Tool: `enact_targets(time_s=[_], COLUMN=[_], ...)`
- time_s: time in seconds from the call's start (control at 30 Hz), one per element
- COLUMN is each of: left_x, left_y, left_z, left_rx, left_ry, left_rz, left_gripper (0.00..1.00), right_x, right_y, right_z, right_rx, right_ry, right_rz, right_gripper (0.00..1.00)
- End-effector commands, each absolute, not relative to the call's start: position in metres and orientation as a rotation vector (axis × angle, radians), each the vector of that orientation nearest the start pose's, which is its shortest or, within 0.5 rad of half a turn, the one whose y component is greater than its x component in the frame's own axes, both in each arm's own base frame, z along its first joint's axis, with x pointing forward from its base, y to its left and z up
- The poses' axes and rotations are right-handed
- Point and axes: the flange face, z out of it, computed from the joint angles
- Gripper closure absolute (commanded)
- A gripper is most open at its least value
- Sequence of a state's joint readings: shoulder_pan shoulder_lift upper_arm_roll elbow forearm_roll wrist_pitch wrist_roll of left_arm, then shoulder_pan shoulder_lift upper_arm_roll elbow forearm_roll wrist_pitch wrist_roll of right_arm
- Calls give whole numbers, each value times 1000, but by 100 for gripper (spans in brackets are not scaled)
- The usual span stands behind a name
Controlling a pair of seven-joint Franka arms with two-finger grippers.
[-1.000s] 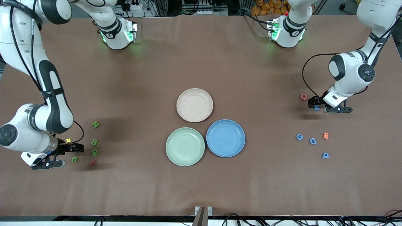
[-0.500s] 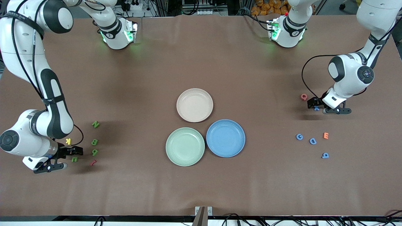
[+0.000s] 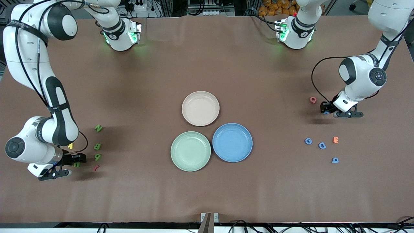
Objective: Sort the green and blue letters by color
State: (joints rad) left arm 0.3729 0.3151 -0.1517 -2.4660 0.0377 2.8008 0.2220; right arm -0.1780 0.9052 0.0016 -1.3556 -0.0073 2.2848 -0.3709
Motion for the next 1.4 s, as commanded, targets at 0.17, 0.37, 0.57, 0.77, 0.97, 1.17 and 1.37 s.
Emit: enact_targets(time_s=[0.17,0.37,0.57,0.77,0.97,1.17,1.37], left_x=[470,484,514,557,575,592,606], left_y=[106,102,65,-24,-119,-211,-269], left_z=[174,196,232,268,274,270,255], left_rx=[-3168,-3153,-3167,-3212,-3232,-3227,-3166], left_ry=[58,58,-67,-309,-455,-595,-658], left_rz=[-63,-129,-133,-86,-70,-98,-116], left_gripper=[87,89,90,89,89,89,89], right_x=[732,732,732,734,739,743,742], right_y=[-134,-135,-135,-130,-96,-59,24], right_z=[172,171,171,182,213,254,280], right_rx=[-3121,-3121,-3121,-3112,-3018,-3002,-3029], right_ry=[-360,-363,-367,-366,-321,-359,-212], right_rz=[-45,-43,-42,-52,-61,-71,-20], right_gripper=[50,66,85,100,100,100,100])
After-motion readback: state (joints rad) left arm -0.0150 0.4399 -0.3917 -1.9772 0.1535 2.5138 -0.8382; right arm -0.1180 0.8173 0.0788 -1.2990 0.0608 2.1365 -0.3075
